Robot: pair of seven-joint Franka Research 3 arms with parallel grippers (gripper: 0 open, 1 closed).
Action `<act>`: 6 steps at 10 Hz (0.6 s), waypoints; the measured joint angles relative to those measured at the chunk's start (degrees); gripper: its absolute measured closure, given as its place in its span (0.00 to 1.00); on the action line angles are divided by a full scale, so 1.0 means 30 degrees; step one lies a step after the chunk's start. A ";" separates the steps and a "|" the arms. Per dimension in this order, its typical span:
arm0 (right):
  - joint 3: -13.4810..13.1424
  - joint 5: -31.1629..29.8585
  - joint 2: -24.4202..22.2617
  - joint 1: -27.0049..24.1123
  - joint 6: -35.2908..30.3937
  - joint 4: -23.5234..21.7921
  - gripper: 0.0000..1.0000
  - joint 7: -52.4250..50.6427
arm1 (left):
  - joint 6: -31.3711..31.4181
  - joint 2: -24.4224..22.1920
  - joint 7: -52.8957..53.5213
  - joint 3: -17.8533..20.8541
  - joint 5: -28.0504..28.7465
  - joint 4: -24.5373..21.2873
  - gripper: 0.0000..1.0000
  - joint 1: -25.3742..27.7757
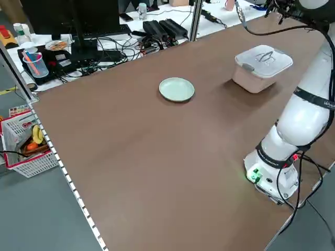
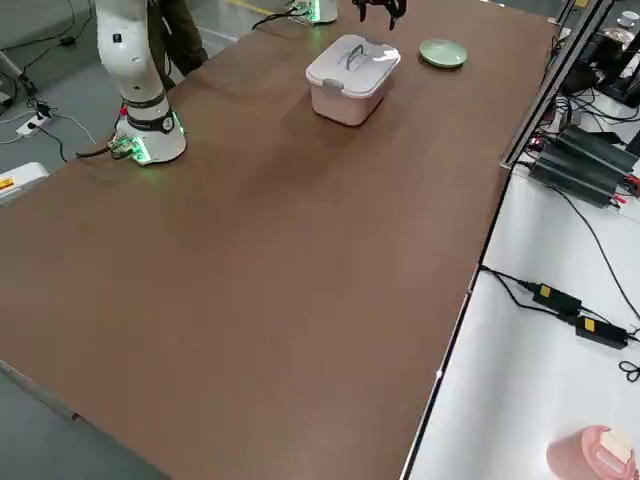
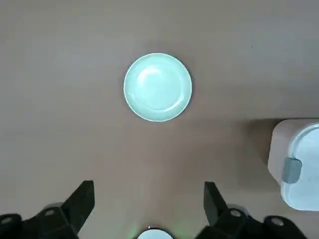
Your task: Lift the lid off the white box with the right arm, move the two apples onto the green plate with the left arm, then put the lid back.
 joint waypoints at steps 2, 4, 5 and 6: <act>-0.0015 0.0000 0.0562 0.0815 0.0537 -0.0163 0.00 0.1021 | 0.0022 0.0000 0.0130 0.0046 0.0001 0.0000 0.06 0.0288; -0.0025 -0.0001 0.1417 0.1584 0.1114 -0.0199 0.00 0.2495 | 0.0236 0.0091 0.0377 0.0071 0.0007 -0.0005 0.07 0.0875; -0.0029 -0.0001 0.1831 0.1881 0.1362 -0.0205 0.00 0.3053 | 0.0383 0.0205 0.0717 0.0222 0.0062 -0.0005 0.07 0.1026; -0.0047 -0.0002 0.2148 0.2049 0.1533 -0.0205 0.00 0.3365 | 0.0668 0.0278 0.1049 0.0689 0.0137 -0.0007 0.07 0.0711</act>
